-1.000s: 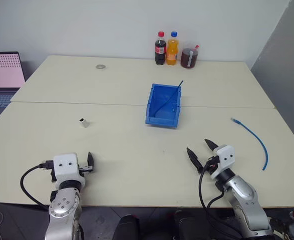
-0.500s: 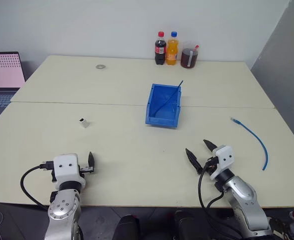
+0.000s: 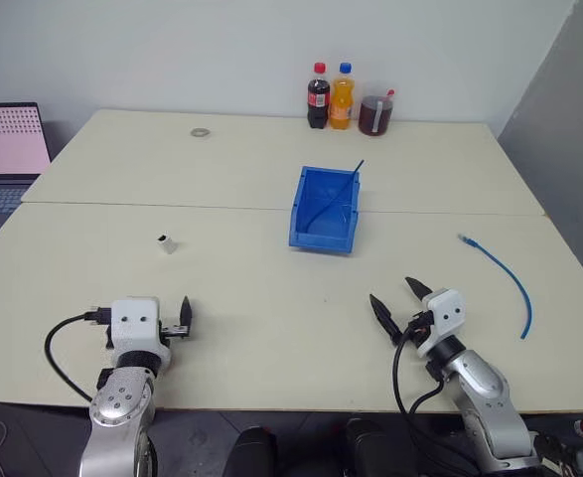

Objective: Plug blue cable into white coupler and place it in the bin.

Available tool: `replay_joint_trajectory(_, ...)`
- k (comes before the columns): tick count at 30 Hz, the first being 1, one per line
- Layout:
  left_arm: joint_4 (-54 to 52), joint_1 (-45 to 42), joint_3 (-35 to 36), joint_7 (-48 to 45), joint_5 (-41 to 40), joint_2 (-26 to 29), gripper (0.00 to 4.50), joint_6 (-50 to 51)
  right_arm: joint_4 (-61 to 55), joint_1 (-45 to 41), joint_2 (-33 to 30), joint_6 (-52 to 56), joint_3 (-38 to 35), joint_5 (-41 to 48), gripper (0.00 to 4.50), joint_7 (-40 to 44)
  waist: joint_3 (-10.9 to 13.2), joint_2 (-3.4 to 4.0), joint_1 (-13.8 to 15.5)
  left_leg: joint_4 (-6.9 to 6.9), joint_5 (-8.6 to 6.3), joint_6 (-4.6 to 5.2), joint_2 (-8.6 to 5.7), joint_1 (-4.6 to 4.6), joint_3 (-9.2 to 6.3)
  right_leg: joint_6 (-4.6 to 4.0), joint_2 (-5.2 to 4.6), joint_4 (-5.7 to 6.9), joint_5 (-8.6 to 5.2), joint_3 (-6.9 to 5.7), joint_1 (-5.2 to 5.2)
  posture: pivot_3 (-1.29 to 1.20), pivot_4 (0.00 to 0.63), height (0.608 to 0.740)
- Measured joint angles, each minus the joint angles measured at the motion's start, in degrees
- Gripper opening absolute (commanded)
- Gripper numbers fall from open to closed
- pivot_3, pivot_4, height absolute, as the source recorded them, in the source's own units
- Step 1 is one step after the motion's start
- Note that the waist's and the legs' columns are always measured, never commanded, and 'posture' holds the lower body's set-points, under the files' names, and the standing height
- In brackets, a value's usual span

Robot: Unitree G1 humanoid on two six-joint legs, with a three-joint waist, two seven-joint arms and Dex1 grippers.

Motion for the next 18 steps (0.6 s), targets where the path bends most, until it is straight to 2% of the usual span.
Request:
replay_joint_trajectory(2,-0.2,-0.7,-0.6,-4.9,-3.5,1.0,4.50,-1.4,0.0,0.2,0.2,-0.1,-0.3,-0.2,4.46,-0.8,0.0,0.00,0.0,0.00,0.00,0.00,-0.01,0.00,0.01,0.00,0.00,0.00,0.00,0.01,0.00,0.00,0.150,0.740)
replay_joint_trajectory(7,-0.3,-4.4,-5.0,-16.7,-6.1,8.6,4.50,-4.6,-3.9,2.1,0.1,0.4,-1.1,1.0,4.46,-1.2,0.0,0.04,0.1,-0.01,0.00,0.00,-0.02,-0.01,0.03,-0.03,0.05,0.01,-0.02,-0.05,0.00,0.00,0.150,0.740)
replay_joint_trajectory(11,0.7,-14.7,-10.7,-25.7,-8.8,11.8,4.50,-4.2,-10.5,2.7,0.2,6.0,-8.1,6.6,4.46,-4.9,0.0,0.07,0.5,0.07,0.01,0.00,-0.05,-0.07,0.08,0.05,0.07,0.02,0.03,-0.06,0.02,0.00,0.150,0.740)
replay_joint_trajectory(13,1.3,-20.2,-13.5,-29.1,-10.0,12.6,4.50,-1.9,-11.4,2.0,-1.5,9.6,-12.9,9.5,4.46,-6.5,0.0,0.07,0.5,0.09,0.01,0.00,-0.12,-0.09,0.13,0.10,0.07,-0.01,0.05,-0.03,0.03,0.00,0.150,0.740)
replay_joint_trajectory(16,2.6,-23.9,-16.8,-33.1,-11.9,13.3,4.50,1.8,-11.3,0.5,-5.1,14.9,-18.6,12.8,4.46,-7.4,0.0,0.14,-0.2,0.02,0.00,0.01,-0.14,-0.03,0.13,0.10,0.13,-0.03,0.05,0.07,-0.01,0.00,0.150,0.740)
replay_joint_trajectory(18,4.5,-27.2,-19.4,-35.5,-12.6,13.5,4.50,5.0,-6.9,-3.5,-11.3,19.8,-19.8,14.0,4.46,-5.8,0.1,0.17,-0.6,0.04,0.01,0.02,-0.25,-0.01,0.16,0.12,0.23,-0.02,0.08,0.08,-0.03,0.00,0.150,0.740)
